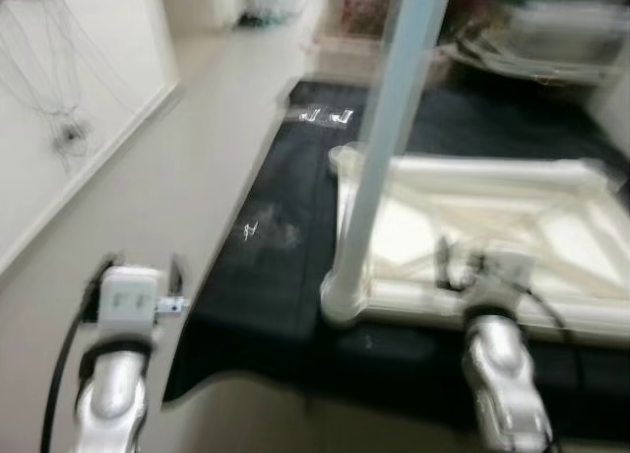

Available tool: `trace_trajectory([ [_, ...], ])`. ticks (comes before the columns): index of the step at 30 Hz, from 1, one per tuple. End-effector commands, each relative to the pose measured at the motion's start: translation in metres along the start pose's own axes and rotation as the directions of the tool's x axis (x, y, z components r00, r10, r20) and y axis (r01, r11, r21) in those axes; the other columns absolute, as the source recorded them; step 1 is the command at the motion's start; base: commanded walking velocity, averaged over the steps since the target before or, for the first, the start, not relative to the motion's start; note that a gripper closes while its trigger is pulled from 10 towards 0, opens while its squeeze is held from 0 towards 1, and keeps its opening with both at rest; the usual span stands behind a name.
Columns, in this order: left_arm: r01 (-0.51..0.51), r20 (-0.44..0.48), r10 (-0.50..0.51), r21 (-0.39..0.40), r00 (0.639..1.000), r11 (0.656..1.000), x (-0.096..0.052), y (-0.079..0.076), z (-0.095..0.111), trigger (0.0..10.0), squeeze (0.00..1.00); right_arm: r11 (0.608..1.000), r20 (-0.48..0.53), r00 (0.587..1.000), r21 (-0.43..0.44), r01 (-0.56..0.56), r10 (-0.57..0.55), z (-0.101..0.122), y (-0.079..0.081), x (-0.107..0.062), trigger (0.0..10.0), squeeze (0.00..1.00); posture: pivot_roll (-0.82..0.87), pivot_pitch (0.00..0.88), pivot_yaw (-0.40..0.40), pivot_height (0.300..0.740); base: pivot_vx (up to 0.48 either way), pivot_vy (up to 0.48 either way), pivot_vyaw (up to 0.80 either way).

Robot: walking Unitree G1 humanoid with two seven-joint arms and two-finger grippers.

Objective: Building children table

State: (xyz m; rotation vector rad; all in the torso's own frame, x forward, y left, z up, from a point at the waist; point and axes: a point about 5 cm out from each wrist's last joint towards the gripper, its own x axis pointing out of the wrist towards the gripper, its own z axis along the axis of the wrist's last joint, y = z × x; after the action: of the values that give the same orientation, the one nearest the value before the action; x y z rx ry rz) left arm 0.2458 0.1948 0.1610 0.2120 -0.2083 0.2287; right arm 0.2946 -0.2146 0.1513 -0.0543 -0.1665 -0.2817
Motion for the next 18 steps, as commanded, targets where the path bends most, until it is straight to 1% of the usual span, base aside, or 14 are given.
trace_trajectory([
  [1,0.014,-0.009,-0.014,-0.017,1.0,1.0,-0.003,-0.003,-0.001,10.0,0.0,0.999,-0.014,0.999,-0.017,0.037,-0.037,-0.003,-0.011,-0.002,10.0,0.0,0.07,0.132,-0.048,0.74,0.0,0.0,0.0],
  [8,0.037,-0.009,-0.037,-0.028,0.999,0.999,-0.003,-0.006,-0.001,10.0,0.0,0.999,-0.016,0.999,-0.01,0.033,-0.033,-0.003,-0.011,0.0,10.0,0.0,0.07,0.128,-0.047,0.74,0.0,0.0,0.0],
  [10,0.099,-0.023,-0.1,-0.051,0.995,0.994,-0.008,-0.015,-0.005,10.0,0.0,0.998,-0.037,0.999,0.053,-0.023,0.024,-0.006,-0.006,0.003,10.0,0.0,0.07,0.126,-0.046,0.74,0.0,0.0,0.0],
  [11,0.099,-0.023,-0.1,-0.051,0.995,0.994,-0.008,-0.015,-0.005,10.0,0.0,0.998,-0.037,0.999,0.053,-0.023,0.024,-0.006,-0.006,0.003,10.0,0.0,0.07,0.126,-0.046,0.74,0.0,0.0,0.0],
  [12,0.133,-0.028,-0.135,-0.059,0.99,0.989,-0.011,-0.02,-0.006,10.0,0.0,0.994,-0.049,0.996,0.079,-0.07,0.074,-0.008,-0.003,0.005,10.0,0.0,0.07,0.127,-0.045,0.74,0.0,0.0,0.0],
  [13,0.133,-0.028,-0.135,-0.059,0.99,0.989,-0.011,-0.02,-0.006,10.0,0.0,0.994,-0.049,0.996,0.079,-0.07,0.074,-0.008,-0.003,0.005,10.0,0.0,0.07,0.127,-0.045,0.74,0.0,0.0,0.0],
  [14,0.171,-0.035,-0.173,-0.061,0.984,0.983,-0.016,-0.024,-0.008,10.0,0.0,0.983,-0.062,0.988,0.128,-0.135,0.143,-0.009,-0.001,0.008,10.0,0.0,0.07,0.126,-0.042,0.74,0.0,0.0,0.0],
  [15,0.171,-0.035,-0.173,-0.061,0.984,0.983,-0.016,-0.024,-0.008,10.0,0.0,0.983,-0.062,0.988,0.128,-0.135,0.143,-0.009,-0.001,0.008,10.0,0.0,0.07,0.126,-0.042,0.74,0.0,0.0,0.0],
  [16,0.211,-0.045,-0.214,-0.071,0.976,0.975,-0.023,-0.029,-0.01,10.0,0.0,0.961,-0.061,0.971,0.171,-0.217,0.23,-0.009,-0.002,0.011,10.0,0.0,0.07,0.125,-0.041,0.74,0.0,0.0,0.0],
  [17,0.211,-0.045,-0.214,-0.071,0.976,0.975,-0.023,-0.029,-0.01,10.0,0.0,0.961,-0.061,0.971,0.171,-0.217,0.23,-0.009,-0.002,0.011,10.0,0.0,0.07,0.125,-0.041,0.74,0.0,0.0,0.0],
  [18,0.294,-0.048,-0.298,-0.075,0.953,0.953,-0.033,-0.037,-0.012,10.0,0.0,0.926,-0.061,0.943,0.219,-0.308,0.328,-0.007,-0.006,0.014,10.0,0.0,0.07,0.126,-0.041,0.74,0.0,0.0,0.0],
])
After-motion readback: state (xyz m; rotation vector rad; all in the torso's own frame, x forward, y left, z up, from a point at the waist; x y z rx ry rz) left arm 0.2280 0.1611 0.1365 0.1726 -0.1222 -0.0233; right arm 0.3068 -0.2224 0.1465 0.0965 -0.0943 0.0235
